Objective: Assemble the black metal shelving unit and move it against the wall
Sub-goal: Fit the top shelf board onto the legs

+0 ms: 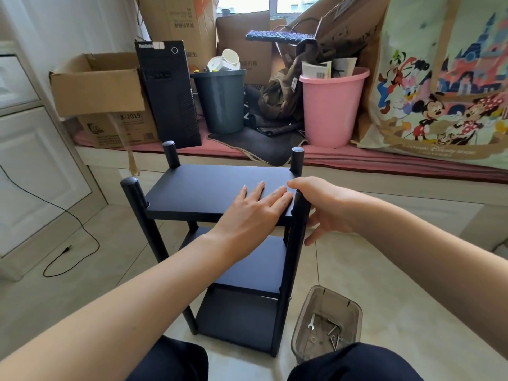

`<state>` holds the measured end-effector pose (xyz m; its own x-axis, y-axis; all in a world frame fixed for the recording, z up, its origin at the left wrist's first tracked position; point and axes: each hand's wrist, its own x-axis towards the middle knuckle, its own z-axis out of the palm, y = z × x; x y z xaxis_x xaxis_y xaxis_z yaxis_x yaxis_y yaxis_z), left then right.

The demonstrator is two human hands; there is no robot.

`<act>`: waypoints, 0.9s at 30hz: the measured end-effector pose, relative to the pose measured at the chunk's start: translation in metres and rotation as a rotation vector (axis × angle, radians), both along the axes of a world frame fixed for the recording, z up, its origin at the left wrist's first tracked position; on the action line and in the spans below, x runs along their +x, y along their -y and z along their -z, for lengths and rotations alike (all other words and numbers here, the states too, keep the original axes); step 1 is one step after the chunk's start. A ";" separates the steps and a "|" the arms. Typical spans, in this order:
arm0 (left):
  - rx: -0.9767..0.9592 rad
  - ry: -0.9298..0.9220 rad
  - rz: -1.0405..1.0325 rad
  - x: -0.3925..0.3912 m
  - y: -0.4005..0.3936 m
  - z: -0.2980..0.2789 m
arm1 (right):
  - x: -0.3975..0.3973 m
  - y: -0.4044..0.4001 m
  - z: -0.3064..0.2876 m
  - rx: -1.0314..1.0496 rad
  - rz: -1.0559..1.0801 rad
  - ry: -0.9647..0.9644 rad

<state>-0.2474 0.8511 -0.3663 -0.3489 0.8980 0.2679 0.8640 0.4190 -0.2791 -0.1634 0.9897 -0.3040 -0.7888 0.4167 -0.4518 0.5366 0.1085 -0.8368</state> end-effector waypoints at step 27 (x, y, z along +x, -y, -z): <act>-0.101 -0.035 -0.022 -0.006 0.001 0.010 | -0.005 0.000 0.001 -0.033 0.011 -0.046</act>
